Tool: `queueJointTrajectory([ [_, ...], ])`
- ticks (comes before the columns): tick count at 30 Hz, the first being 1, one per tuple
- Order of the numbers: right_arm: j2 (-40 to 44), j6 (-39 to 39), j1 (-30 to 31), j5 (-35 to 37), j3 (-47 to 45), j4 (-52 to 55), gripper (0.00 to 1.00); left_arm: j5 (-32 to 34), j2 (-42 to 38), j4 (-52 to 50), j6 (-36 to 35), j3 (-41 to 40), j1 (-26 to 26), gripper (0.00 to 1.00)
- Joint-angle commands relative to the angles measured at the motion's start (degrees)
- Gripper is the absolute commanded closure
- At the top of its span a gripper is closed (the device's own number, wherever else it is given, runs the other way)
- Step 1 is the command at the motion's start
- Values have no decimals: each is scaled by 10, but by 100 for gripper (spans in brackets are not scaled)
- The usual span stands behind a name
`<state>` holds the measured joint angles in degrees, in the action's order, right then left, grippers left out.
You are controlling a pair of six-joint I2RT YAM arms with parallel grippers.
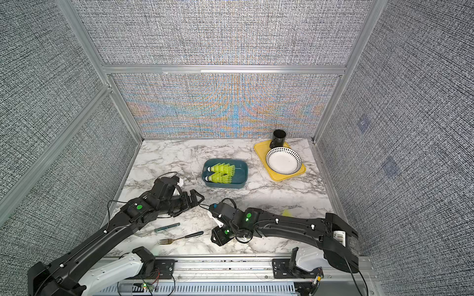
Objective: Put the shuttlecocks into the storage box
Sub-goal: Pick up the shuttlecock at the center of the board.
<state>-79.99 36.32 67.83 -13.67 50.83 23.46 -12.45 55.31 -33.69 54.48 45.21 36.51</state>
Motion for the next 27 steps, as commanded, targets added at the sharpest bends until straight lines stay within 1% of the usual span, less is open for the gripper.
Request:
queueJointTrajectory([
  [1, -16, 47, -1, -8, -5, -32, 57, -11, -11, -19, -3, -3, 0, 1],
  [3, -40, 56, -4, -5, -2, -26, 57, -15, -17, -19, -3, -7, 0, 1],
  [6, -62, 66, -9, 32, 5, -5, 57, -35, -25, -9, -2, -15, 0, 1],
  [10, -58, 83, -35, 59, 4, 18, 57, -50, -42, -23, -9, -23, 0, 1],
  [16, -36, 87, -65, 77, -5, 27, 57, -61, -77, -44, -6, -45, -1, 0],
  [21, -16, 77, -120, 75, -22, 13, 56, -60, -78, -36, 4, -50, 0, 0],
  [27, -22, 67, -183, 62, -24, -5, 56, -63, -53, -19, 0, -40, 0, 0],
])
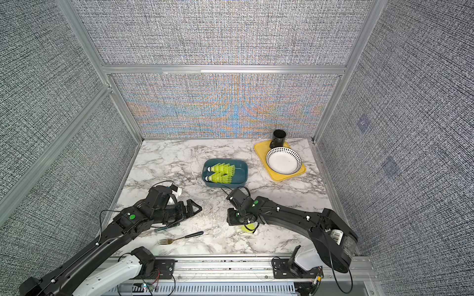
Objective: Put the shuttlecocks into the storage box
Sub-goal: Pick up the shuttlecock at the center of the board.
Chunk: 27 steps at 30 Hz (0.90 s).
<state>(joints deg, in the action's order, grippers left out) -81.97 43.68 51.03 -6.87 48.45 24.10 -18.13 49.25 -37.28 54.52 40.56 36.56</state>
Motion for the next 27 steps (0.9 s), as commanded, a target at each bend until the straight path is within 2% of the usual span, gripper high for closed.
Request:
queueJointTrajectory([
  [1, -2, -4, -25, -5, 0, -13, 56, -6, 12, 19, -1, 8, -1, 0],
  [11, 32, 32, -105, -15, -35, -44, 56, -12, 46, 48, -1, 18, -1, 0],
  [18, 41, 59, -176, -54, -71, -97, 57, -28, 75, 73, -4, 21, -1, 0],
  [20, 38, 64, -189, -56, -71, -105, 60, -34, 84, 80, -6, 21, -1, 0],
  [27, 25, 72, -222, -71, -79, -130, 78, -35, 97, 91, -6, 27, 0, 0],
])
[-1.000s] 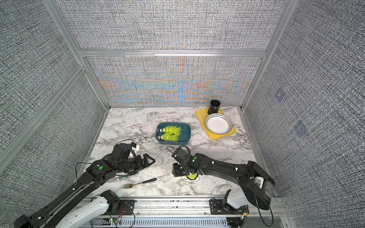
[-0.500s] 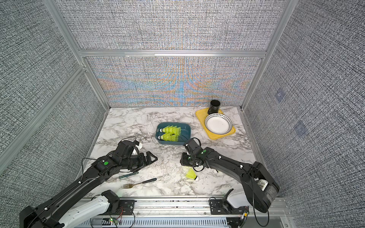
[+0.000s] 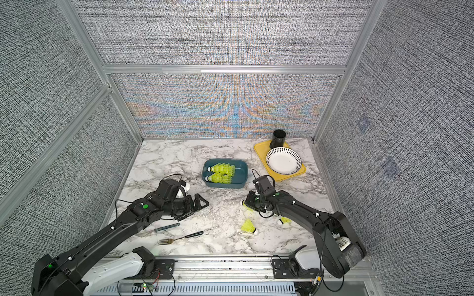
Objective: Put the shuttlecocks into the storage box
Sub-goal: Pick up the shuttlecock at the center of the board.
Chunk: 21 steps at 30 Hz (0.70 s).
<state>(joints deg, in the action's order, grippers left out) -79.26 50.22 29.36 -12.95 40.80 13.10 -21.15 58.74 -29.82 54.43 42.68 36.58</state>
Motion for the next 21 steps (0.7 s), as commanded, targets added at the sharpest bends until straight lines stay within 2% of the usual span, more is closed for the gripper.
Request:
queueJointTrajectory([
  [1, -4, 7, -10, -12, -5, -23, 80, -5, 2, 17, -3, 5, 0, 0],
  [4, -8, 10, -21, -16, -10, -33, 87, -6, 5, 20, -2, 4, -1, 0],
  [7, -10, 10, -26, -17, -7, -36, 100, -11, 11, 27, -3, 4, 0, 0],
  [13, 6, -9, -27, -10, 14, -1, 100, -17, 21, 43, -1, 7, 0, 0],
  [21, 52, -66, -27, 34, 92, 132, 100, -9, 49, 62, -1, 38, 1, 0],
])
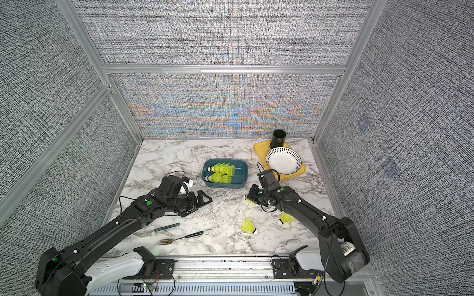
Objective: Put the shuttlecocks into the storage box
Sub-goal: Pick up the shuttlecock at the center of the board, then place the shuttlecock in the storage box.
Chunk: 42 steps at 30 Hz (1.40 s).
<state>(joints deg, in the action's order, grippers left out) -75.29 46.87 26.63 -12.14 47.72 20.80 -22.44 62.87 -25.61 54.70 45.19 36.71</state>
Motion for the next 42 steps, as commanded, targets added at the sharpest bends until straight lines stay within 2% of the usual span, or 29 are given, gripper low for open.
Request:
queueJointTrajectory([
  [1, 16, -40, 0, 34, 37, 69, 100, 6, 14, 20, -5, 20, 1, 0],
  [5, 4, -78, 0, 50, 100, 104, 100, 11, 40, 27, -9, 48, 1, 0],
  [12, -82, -148, -2, 30, 217, 121, 100, 24, 87, 28, -11, 103, 0, 0],
  [19, -165, -178, -4, 5, 292, 114, 100, 38, 132, 38, 2, 145, -2, 0],
  [29, -242, -186, -6, -33, 332, 93, 100, 58, 157, 37, 22, 165, -9, 0],
  [42, -291, -181, -19, -112, 303, 24, 100, 79, 176, 46, 53, 162, -17, 0],
])
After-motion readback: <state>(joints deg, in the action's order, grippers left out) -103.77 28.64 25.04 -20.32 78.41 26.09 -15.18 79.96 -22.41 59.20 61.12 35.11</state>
